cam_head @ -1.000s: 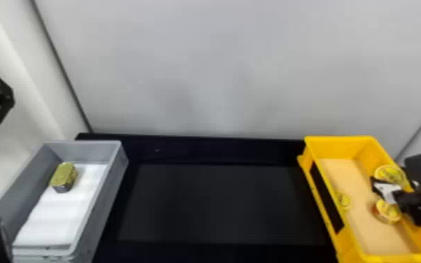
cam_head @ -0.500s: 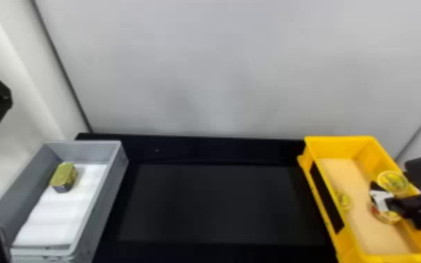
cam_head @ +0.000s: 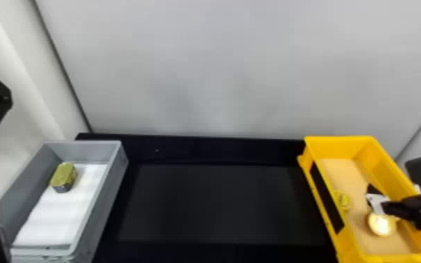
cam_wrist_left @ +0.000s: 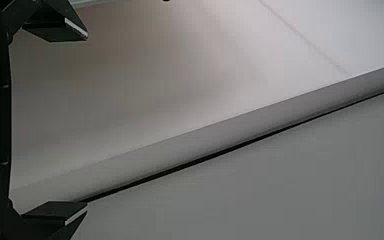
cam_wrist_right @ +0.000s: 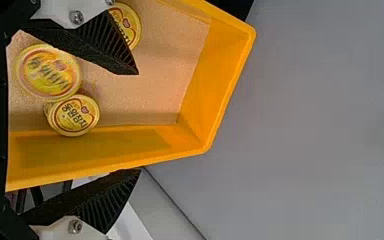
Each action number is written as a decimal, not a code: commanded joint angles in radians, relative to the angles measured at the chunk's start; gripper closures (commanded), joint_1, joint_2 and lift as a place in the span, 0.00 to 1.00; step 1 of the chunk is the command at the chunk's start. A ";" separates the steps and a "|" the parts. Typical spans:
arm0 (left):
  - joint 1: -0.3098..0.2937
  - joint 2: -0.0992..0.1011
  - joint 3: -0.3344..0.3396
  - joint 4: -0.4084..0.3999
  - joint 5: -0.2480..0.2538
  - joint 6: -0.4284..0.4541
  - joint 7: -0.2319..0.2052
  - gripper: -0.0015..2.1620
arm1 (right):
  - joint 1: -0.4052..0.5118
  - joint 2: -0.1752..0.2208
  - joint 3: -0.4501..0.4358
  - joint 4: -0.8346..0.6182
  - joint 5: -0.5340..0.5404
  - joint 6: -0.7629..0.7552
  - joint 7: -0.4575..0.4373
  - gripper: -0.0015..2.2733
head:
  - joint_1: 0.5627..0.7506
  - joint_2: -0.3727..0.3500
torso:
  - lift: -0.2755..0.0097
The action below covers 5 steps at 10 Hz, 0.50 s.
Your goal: Pick up the round yellow can and place it in the yellow rectangular box
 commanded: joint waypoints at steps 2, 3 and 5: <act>0.002 -0.003 0.000 0.000 0.000 0.000 0.000 0.04 | -0.002 0.004 -0.018 -0.040 0.000 -0.030 -0.014 0.05 | 0.70 0.53 | 0.77; 0.002 -0.003 -0.001 0.000 0.000 0.000 0.003 0.04 | -0.012 0.004 -0.040 -0.074 -0.009 -0.073 -0.026 0.04 | 0.70 0.53 | 0.77; 0.005 -0.003 0.002 -0.001 0.000 0.000 0.005 0.04 | -0.015 0.003 -0.120 -0.123 -0.141 -0.235 -0.163 0.04 | 0.70 0.53 | 0.77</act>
